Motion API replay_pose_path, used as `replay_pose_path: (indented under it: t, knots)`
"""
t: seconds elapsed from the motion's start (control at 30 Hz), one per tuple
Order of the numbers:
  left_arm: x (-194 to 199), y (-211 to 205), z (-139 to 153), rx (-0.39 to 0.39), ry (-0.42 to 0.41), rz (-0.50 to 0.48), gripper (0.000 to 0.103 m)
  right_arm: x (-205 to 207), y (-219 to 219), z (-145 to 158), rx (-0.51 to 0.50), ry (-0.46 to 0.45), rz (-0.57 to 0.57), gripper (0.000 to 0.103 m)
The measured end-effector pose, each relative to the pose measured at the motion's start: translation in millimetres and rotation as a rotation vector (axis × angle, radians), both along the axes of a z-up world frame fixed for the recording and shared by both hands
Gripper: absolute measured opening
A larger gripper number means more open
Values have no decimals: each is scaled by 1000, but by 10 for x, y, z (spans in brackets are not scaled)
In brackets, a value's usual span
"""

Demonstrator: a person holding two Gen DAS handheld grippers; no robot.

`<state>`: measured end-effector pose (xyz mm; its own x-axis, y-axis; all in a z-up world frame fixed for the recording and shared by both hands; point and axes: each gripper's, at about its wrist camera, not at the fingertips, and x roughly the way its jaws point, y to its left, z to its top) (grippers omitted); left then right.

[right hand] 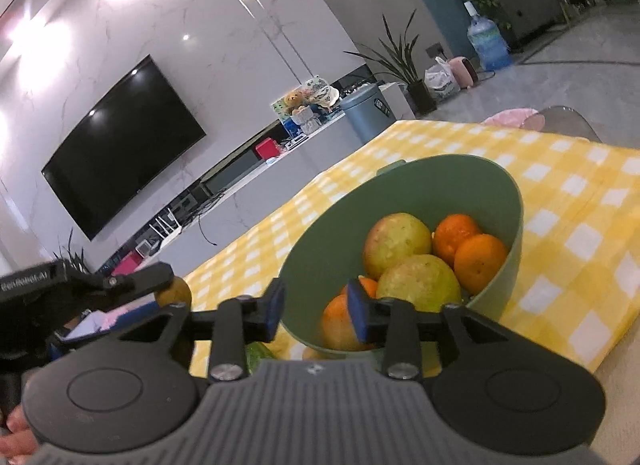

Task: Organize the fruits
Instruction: 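Open the left tool over the colander while the right tool releases its kiwi, then withdraw both open tools from the colander back over the table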

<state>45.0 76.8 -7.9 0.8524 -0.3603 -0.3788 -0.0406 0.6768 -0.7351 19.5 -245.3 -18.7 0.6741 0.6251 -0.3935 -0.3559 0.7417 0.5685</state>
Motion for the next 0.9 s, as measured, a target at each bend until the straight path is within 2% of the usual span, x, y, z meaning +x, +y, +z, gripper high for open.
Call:
replay_pose_path:
  t: [0.07, 0.2, 0.33, 0.57, 0.73, 0.8, 0.9]
  knots:
    - [4, -20, -18, 4, 6, -3, 30, -14, -62, 28, 19, -2, -13, 43]
    - [54, -62, -14, -11, 17, -21, 30, -25, -232, 89, 55, -6, -58, 44]
    - [333, -223, 67, 5, 55, -57, 30, -16, -452, 133, 80, -5, -101, 47]
    - [922, -700, -9, 210, 140, -98, 30, -16, -690, 136, 109, -5, -132, 48]
    - [1049, -842, -142, 354, 170, -36, 31, -58, -711, 189, 57, -54, -163, 48]
    - [1071, -874, -175, 393, 189, -22, 34, -60, -737, 193, 67, -58, -159, 48]
    - [1012, -921, -162, 444, 168, -6, 44, -44, -743, 165, 67, -53, -157, 48]
